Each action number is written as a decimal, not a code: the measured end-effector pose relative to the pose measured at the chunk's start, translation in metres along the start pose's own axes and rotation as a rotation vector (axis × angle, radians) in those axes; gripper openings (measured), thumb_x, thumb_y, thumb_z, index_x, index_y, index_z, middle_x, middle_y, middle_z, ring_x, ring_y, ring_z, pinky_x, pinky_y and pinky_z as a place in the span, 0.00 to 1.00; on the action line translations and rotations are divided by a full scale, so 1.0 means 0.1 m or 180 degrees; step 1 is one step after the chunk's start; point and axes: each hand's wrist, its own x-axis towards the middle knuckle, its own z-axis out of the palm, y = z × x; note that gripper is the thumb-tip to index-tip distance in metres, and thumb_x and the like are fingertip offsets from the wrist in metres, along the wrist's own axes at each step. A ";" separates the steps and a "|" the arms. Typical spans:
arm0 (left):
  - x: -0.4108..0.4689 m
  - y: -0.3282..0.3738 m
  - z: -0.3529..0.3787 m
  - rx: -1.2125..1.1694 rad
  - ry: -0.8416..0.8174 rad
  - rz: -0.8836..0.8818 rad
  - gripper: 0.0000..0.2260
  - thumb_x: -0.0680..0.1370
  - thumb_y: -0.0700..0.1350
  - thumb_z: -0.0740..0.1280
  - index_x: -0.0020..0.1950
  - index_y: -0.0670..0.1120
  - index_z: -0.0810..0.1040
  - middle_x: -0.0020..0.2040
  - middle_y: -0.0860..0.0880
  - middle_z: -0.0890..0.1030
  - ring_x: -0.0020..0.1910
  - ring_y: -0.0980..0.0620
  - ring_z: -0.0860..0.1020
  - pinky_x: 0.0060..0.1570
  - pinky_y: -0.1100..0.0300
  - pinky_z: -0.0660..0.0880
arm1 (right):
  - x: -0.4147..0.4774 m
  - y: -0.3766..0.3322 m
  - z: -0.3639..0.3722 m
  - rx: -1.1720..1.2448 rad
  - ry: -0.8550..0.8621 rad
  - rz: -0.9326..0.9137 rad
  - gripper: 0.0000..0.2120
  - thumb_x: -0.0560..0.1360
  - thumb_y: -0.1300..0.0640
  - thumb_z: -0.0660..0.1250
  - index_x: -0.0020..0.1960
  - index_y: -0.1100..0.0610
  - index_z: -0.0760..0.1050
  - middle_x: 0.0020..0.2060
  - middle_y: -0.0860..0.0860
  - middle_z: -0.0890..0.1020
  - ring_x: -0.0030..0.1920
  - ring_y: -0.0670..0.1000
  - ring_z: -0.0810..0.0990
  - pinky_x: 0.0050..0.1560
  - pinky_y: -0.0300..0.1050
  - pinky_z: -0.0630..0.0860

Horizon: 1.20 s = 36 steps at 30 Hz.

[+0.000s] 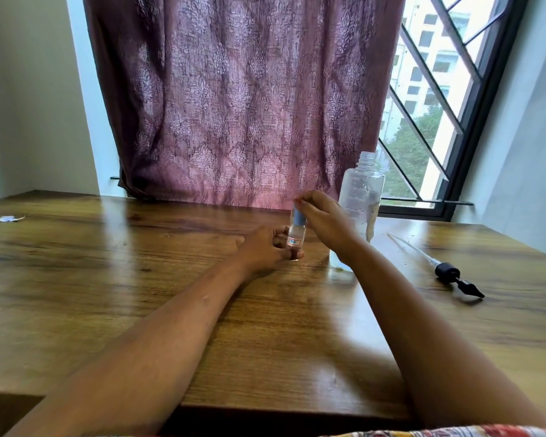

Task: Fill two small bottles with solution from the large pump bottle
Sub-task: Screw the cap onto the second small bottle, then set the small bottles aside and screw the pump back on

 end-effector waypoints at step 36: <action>-0.04 0.08 -0.11 0.0534 0.0588 -0.0279 0.17 0.61 0.63 0.74 0.44 0.57 0.79 0.45 0.54 0.84 0.51 0.50 0.81 0.62 0.42 0.70 | -0.10 0.06 0.22 0.0213 0.0330 0.0426 0.25 0.71 0.49 0.72 0.64 0.56 0.73 0.52 0.55 0.83 0.52 0.54 0.82 0.56 0.56 0.78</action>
